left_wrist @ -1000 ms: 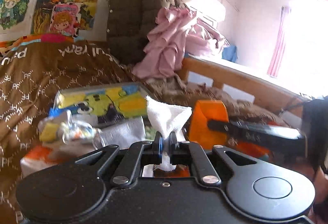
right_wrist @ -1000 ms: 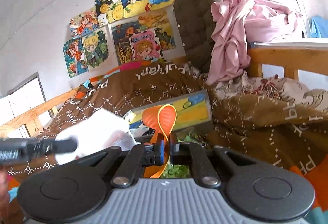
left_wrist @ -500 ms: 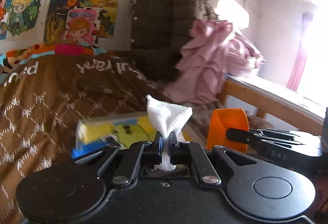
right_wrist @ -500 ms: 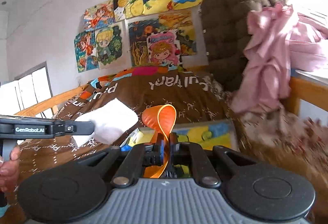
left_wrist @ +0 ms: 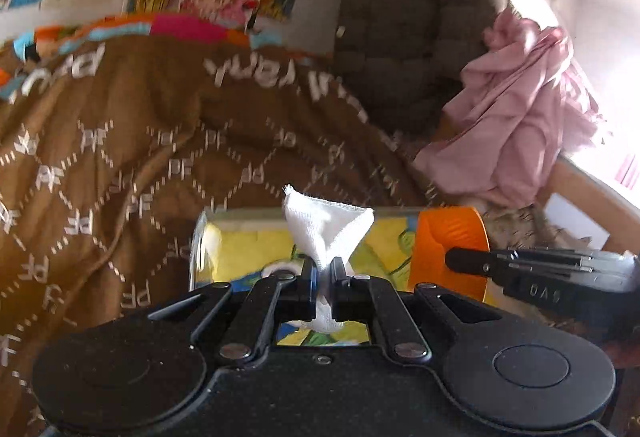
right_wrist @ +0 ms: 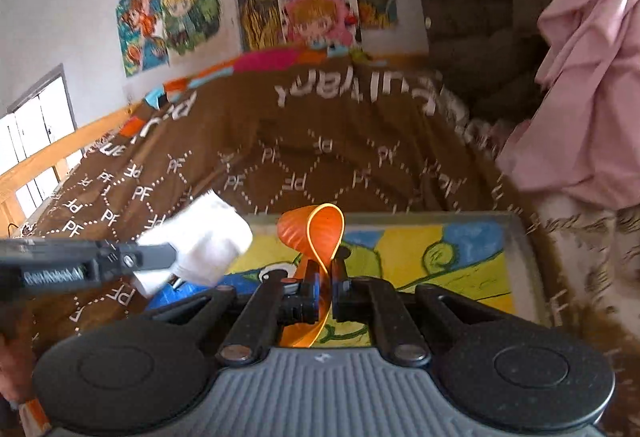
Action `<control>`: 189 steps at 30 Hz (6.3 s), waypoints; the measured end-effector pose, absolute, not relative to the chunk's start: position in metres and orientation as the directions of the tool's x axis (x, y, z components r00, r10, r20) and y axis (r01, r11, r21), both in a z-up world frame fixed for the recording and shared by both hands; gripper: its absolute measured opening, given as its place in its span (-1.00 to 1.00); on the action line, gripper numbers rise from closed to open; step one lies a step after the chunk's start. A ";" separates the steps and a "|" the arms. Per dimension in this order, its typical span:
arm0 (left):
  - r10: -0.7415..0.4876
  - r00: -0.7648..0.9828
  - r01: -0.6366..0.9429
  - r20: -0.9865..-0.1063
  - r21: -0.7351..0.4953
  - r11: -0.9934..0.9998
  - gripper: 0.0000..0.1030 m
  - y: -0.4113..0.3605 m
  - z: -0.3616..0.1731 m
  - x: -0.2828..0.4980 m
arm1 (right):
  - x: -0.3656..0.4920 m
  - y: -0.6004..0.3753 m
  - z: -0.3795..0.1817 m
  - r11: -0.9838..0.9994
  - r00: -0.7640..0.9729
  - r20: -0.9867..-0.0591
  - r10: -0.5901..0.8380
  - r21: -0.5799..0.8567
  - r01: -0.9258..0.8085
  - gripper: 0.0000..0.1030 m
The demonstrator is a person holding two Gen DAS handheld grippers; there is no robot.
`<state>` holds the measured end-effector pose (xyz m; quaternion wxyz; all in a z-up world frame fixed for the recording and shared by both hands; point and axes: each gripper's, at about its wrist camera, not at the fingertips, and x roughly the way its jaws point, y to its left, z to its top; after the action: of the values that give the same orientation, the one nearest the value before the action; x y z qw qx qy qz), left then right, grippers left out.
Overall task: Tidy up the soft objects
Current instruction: 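Carry the white cloth with the left tool while the right tool carries the orange piece to the tray, then lower and release the cloth with the left tool while the right tool releases the orange piece in the tray, then move both open tools back from the tray toward the pile, then grasp the white blue-print towel with the left tool while the right tool grasps the anime-character plush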
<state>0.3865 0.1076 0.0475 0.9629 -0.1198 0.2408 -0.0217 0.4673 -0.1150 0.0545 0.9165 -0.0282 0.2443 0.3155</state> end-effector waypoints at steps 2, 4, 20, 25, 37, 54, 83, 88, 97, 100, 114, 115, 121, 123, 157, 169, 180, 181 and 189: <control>-0.101 0.871 -0.027 -0.482 -0.251 0.968 -0.89 0.113 0.035 0.395 | 0.477 -0.109 0.047 0.794 0.658 -0.489 0.572 0.130 -0.594 -0.88; -0.115 0.872 -0.029 -0.476 -0.284 0.958 -0.89 0.120 0.024 0.398 | 0.486 -0.103 0.041 0.793 0.635 -0.516 0.574 0.158 -0.588 -0.88; -0.143 0.821 -0.084 -0.552 -0.364 0.928 -0.88 0.135 -0.026 0.418 | 0.507 -0.078 0.016 0.820 0.596 -0.622 0.509 0.137 -0.556 -0.85; -0.148 0.818 -0.077 -0.555 -0.362 0.929 -0.85 0.133 -0.026 0.419 | 0.509 -0.077 0.016 0.822 0.579 -0.642 0.502 0.147 -0.550 -0.72; -0.129 0.818 -0.103 -0.561 -0.363 0.926 -0.66 0.134 -0.021 0.413 | 0.502 -0.086 0.023 0.840 0.594 -0.642 0.485 0.152 -0.521 -0.30; -0.071 0.872 -0.094 -0.484 -0.310 0.946 0.24 0.120 0.016 0.380 | 0.467 -0.120 0.055 0.833 0.661 -0.539 0.522 0.156 -0.531 0.59; -0.073 0.958 0.028 -0.278 -0.163 0.986 0.98 0.041 0.082 0.229 | 0.288 -0.213 0.105 0.831 0.792 -0.269 0.548 0.067 -0.552 0.99; -0.087 0.960 0.047 -0.266 -0.151 0.987 0.98 0.027 0.081 0.202 | 0.248 -0.226 0.101 0.828 0.803 -0.235 0.548 0.016 -0.561 0.99; -0.090 0.960 0.037 -0.265 -0.197 0.980 0.98 0.020 0.065 0.160 | 0.193 -0.241 0.084 0.841 0.823 -0.237 0.516 -0.041 -0.539 0.99; -0.111 0.951 0.051 -0.287 -0.209 0.976 0.98 0.019 0.057 0.147 | 0.181 -0.247 0.076 0.846 0.822 -0.256 0.509 -0.029 -0.532 0.99; -0.134 0.890 0.012 -0.436 -0.271 0.962 0.98 0.021 0.009 0.109 | 0.158 -0.262 0.032 0.792 0.688 -0.483 0.542 0.019 -0.611 0.99; -0.138 0.883 0.008 -0.448 -0.280 0.960 0.98 0.020 0.005 0.109 | 0.157 -0.259 0.030 0.785 0.680 -0.492 0.543 0.009 -0.620 0.99; -0.177 0.843 0.012 -0.508 -0.311 0.950 0.98 0.010 -0.011 0.113 | 0.149 -0.249 0.021 0.751 0.650 -0.521 0.554 -0.026 -0.660 0.99; -0.190 0.832 0.016 -0.522 -0.319 0.948 0.98 0.007 -0.014 0.116 | 0.148 -0.248 0.016 0.744 0.641 -0.528 0.557 -0.027 -0.668 0.99; -0.284 0.766 -0.087 -0.577 -0.530 0.844 0.84 -0.026 -0.043 0.157 | 0.167 -0.223 -0.039 0.713 0.572 -0.647 0.504 -0.063 -0.699 0.99; -0.308 0.768 -0.153 -0.561 -0.628 0.763 0.20 -0.013 -0.053 0.170 | 0.179 -0.219 -0.051 0.724 0.578 -0.640 0.506 -0.049 -0.688 0.74; -0.323 0.772 -0.188 -0.547 -0.682 0.707 -0.35 -0.009 -0.052 0.180 | 0.169 -0.205 -0.057 0.675 0.601 -0.627 0.496 -0.156 -0.721 0.49; -0.317 0.775 -0.190 -0.547 -0.680 0.708 -0.39 -0.008 -0.052 0.179 | 0.168 -0.203 -0.058 0.668 0.601 -0.628 0.495 -0.167 -0.725 0.41; -0.322 0.770 -0.188 -0.551 -0.678 0.711 -0.81 -0.005 -0.052 0.180 | 0.164 -0.197 -0.060 0.650 0.593 -0.636 0.494 -0.183 -0.737 0.25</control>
<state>0.1797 -0.0051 -0.0523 0.8612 -0.3784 0.3370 -0.0389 0.1635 -0.1966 -0.0599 0.8650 -0.2200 0.2770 0.3558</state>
